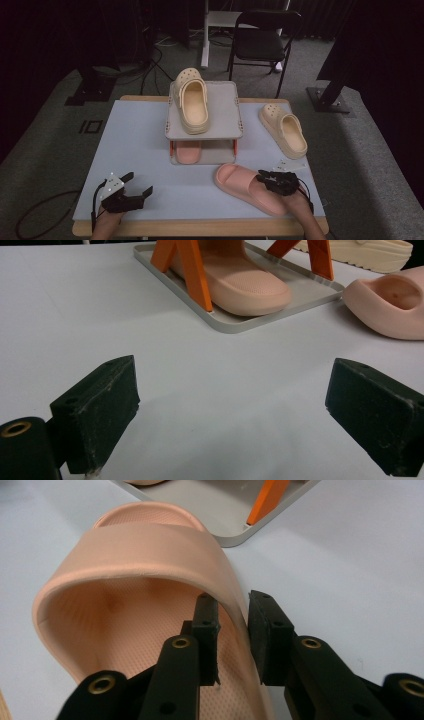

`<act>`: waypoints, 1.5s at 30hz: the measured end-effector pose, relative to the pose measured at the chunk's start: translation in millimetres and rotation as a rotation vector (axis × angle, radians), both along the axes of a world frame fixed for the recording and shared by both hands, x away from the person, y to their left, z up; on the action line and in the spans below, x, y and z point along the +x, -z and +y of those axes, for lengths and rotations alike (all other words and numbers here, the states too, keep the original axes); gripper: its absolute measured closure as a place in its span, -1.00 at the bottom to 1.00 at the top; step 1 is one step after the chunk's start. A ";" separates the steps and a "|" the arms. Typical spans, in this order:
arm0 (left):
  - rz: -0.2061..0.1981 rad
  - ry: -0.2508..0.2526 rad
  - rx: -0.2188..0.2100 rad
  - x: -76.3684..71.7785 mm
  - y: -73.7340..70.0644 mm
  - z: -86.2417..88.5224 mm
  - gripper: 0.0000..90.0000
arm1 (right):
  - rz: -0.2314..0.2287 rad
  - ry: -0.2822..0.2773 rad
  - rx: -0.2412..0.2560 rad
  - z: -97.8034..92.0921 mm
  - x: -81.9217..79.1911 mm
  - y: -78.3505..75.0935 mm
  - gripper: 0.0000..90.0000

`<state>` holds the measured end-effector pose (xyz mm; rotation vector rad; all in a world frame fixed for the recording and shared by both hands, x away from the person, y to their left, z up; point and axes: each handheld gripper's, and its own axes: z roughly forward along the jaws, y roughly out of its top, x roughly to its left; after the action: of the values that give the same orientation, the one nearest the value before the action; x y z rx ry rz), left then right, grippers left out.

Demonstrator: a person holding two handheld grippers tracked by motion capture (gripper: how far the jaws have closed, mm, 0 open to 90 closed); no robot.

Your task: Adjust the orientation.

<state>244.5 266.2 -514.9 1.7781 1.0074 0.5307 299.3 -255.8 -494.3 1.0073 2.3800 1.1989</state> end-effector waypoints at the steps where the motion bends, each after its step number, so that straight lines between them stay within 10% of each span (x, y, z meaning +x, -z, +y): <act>1: 0.001 0.000 0.000 0.1 0.1 0.0 -0.85 | 0.001 -0.003 0.004 0.2 -0.5 -0.1 0.67; 23: 0.001 -0.002 -0.003 0.9 0.1 0.9 -0.85 | -0.066 -0.061 0.068 31.4 1.9 -19.7 0.86; 45: -0.001 0.001 -0.005 1.3 -0.1 0.7 -0.85 | -0.072 0.232 0.038 71.8 39.6 -17.8 0.87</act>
<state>245.8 266.9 -514.8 1.7734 1.0064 0.5281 338.9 -183.9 -476.5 1.1932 2.1249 1.1773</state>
